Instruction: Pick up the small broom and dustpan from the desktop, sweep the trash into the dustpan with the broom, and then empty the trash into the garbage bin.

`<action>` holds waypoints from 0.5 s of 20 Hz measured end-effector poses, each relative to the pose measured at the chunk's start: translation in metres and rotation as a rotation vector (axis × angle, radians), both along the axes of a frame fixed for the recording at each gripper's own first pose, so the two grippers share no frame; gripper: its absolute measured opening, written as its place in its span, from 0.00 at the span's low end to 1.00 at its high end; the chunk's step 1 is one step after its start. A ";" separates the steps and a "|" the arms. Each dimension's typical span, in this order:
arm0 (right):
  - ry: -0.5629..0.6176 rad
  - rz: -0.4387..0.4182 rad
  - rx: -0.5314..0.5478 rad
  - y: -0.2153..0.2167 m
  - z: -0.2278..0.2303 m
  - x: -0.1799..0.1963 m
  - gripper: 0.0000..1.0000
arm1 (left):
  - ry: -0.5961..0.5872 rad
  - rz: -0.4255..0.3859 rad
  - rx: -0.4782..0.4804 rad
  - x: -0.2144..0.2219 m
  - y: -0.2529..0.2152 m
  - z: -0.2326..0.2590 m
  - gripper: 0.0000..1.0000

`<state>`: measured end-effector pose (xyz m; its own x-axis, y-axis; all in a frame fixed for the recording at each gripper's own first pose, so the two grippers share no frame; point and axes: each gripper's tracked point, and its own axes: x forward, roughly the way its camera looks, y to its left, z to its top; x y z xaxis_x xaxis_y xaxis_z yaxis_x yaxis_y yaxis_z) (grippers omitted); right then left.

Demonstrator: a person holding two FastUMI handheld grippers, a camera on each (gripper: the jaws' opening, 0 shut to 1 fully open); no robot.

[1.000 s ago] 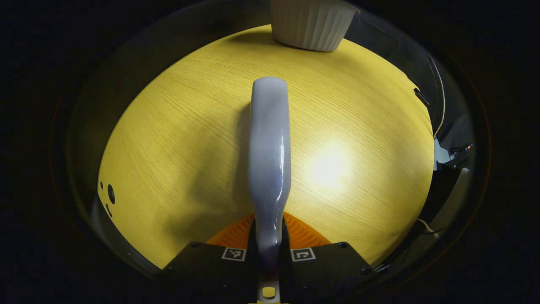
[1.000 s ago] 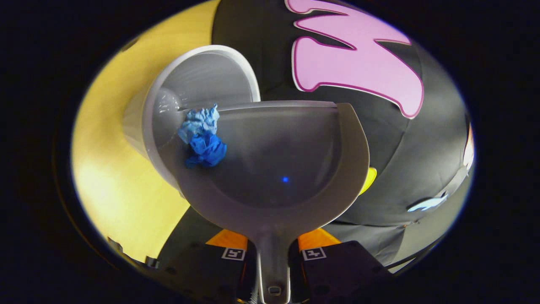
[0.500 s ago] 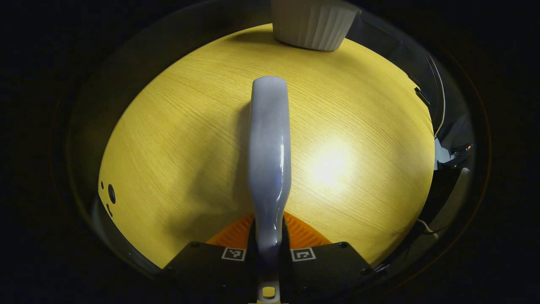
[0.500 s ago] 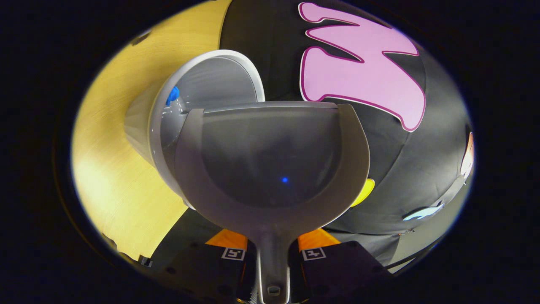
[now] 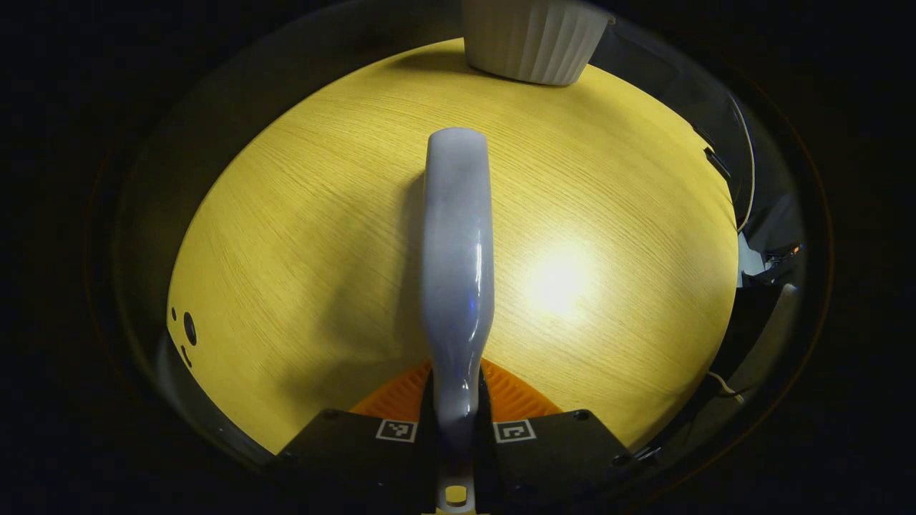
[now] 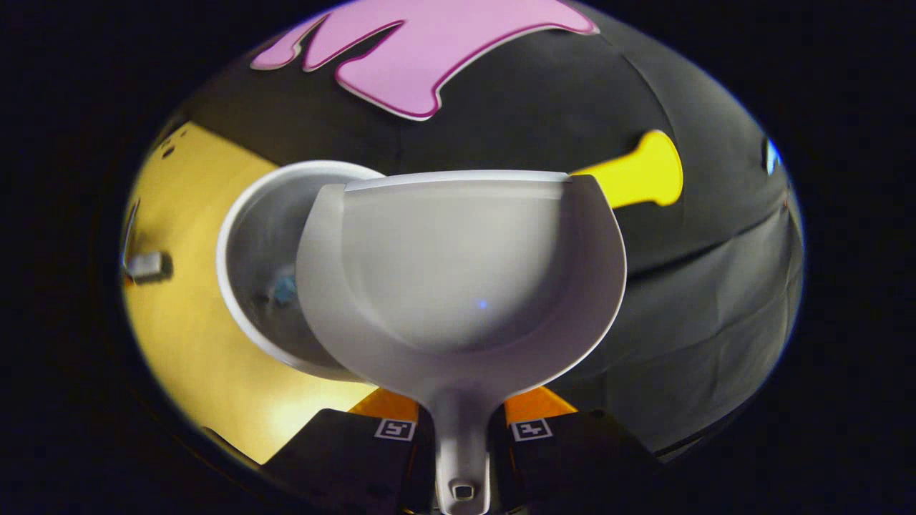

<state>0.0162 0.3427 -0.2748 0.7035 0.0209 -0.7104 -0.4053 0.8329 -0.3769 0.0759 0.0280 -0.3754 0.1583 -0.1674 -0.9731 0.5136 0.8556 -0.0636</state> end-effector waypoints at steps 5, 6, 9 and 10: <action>0.121 -0.108 0.359 0.017 -0.006 -0.007 0.34 | 0.009 -0.009 0.006 0.000 0.001 0.001 0.24; 0.136 -0.130 0.435 0.020 -0.003 -0.007 0.34 | 0.014 -0.012 0.009 0.000 0.001 0.001 0.24; 0.137 -0.151 0.559 0.020 0.005 -0.004 0.34 | 0.022 -0.013 0.018 0.000 0.001 0.001 0.24; 0.116 -0.138 0.559 0.018 0.007 -0.007 0.34 | 0.023 -0.013 0.019 -0.001 0.001 0.001 0.24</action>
